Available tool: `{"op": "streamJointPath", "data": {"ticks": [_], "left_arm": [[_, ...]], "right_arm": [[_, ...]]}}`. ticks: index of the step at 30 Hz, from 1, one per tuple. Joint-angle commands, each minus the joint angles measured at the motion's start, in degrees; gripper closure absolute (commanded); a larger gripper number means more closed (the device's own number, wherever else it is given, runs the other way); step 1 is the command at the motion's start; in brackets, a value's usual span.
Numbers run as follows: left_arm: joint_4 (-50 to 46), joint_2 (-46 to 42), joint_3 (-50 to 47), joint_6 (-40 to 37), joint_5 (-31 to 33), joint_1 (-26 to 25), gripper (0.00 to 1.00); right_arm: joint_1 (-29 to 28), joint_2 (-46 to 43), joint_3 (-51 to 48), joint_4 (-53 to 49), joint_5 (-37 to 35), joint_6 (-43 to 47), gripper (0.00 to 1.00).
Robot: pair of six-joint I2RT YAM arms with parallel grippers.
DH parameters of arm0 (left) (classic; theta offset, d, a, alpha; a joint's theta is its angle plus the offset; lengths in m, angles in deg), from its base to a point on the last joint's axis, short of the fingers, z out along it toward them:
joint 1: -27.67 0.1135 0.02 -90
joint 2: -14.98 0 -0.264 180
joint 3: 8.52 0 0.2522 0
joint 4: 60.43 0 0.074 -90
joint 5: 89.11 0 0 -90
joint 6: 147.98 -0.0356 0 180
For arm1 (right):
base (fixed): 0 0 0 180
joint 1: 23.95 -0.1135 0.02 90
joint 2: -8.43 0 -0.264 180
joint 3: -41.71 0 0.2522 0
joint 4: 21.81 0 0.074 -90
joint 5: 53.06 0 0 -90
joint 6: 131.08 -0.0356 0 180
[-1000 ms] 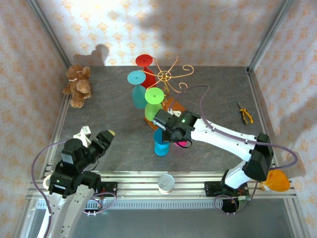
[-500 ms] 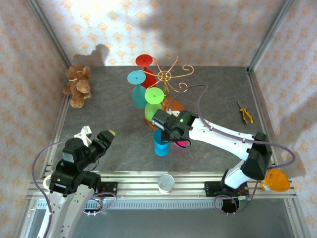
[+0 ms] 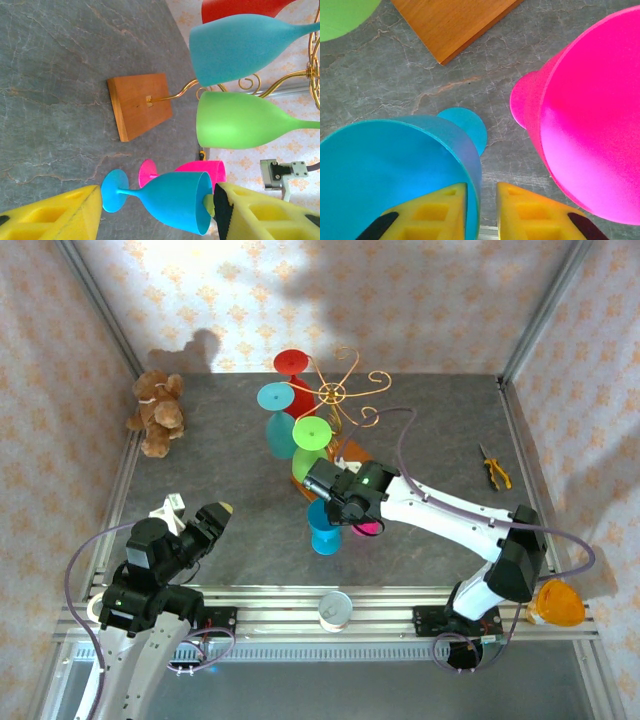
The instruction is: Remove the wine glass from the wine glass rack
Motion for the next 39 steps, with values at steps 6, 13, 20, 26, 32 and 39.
{"op": "streamJointPath", "data": {"ticks": [6,13,20,26,32,39], "left_arm": [[2.69,-0.05,0.02,-1.82,1.08,-0.08,0.41],[2.55,0.40,1.07,-1.75,1.17,-0.04,0.41],[3.97,3.64,3.65,-1.82,0.66,-0.06,0.41],[5.10,10.24,8.94,-3.80,0.12,-0.07,0.41],[7.95,17.11,13.23,-5.30,-1.10,-0.08,0.41],[10.81,19.29,15.67,-5.38,1.12,-0.09,0.39]], "right_arm": [[0.40,-1.64,4.11,-3.57,-2.80,-0.35,0.74],[0.40,-5.83,6.29,-4.09,-3.54,-0.94,0.74],[3.23,-14.85,6.60,-0.54,-0.50,-1.93,0.65],[12.09,-24.75,1.58,11.98,8.11,-2.89,0.56],[16.98,-25.95,-0.26,26.69,16.88,-5.70,0.49],[17.19,-19.95,1.55,33.07,22.99,-7.09,0.53]]}}
